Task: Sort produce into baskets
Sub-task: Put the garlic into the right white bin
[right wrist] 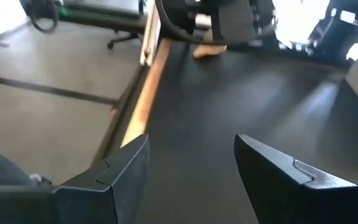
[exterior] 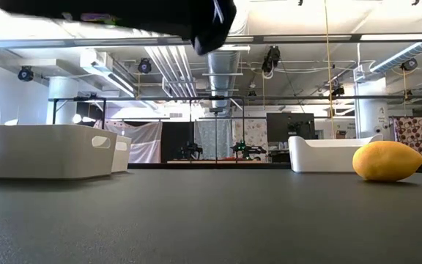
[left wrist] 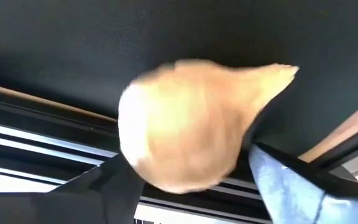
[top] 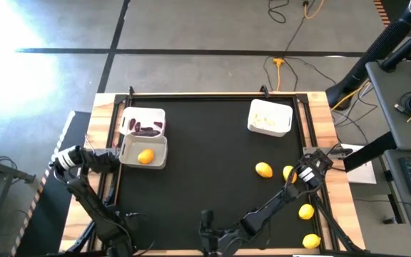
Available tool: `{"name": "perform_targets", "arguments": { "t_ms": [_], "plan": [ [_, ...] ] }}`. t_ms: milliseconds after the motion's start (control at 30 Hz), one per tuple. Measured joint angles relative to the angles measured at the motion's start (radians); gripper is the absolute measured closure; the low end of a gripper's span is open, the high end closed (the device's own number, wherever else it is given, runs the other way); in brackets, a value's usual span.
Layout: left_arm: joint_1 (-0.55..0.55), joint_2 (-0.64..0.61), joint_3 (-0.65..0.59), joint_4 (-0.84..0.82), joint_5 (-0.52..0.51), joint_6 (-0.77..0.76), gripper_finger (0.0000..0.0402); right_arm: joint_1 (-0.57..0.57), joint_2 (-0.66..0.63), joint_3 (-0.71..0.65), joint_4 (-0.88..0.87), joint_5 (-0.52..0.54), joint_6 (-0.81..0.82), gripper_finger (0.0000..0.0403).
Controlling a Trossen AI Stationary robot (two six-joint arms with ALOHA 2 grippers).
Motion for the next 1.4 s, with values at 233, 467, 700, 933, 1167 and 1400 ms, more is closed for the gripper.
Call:
{"name": "perform_targets", "arguments": {
  "t_ms": [233, 467, 700, 933, 1167, 1400],
  "plan": [
    [0.006, 0.004, 0.019, 0.004, -0.108, 0.005, 0.0247, 0.004, -0.006, 0.002, -0.030, 0.029, 0.005, 0.0177],
    [0.074, 0.003, 0.126, 0.008, -0.406, 0.108, 0.0357, 0.002, -0.010, 0.002, -0.095, 0.087, -0.014, 0.0177],
    [0.176, 0.004, 0.175, 0.086, -0.613, 0.244, 0.0397, 0.002, -0.012, 0.001, -0.167, 0.106, -0.014, 0.0177],
    [0.247, 0.004, 0.197, 0.091, -0.682, 0.346, 0.0398, 0.002, -0.012, 0.001, -0.208, 0.109, -0.022, 0.0177],
    [0.262, 0.004, 0.206, 0.085, -0.646, 0.368, 0.0398, 0.000, -0.012, 0.001, -0.209, 0.109, -0.009, 0.0177],
    [0.212, 0.000, 0.222, 0.041, -0.551, 0.274, 0.0398, -0.005, -0.012, 0.001, -0.210, 0.105, 0.015, 0.0177]
  ]
}}
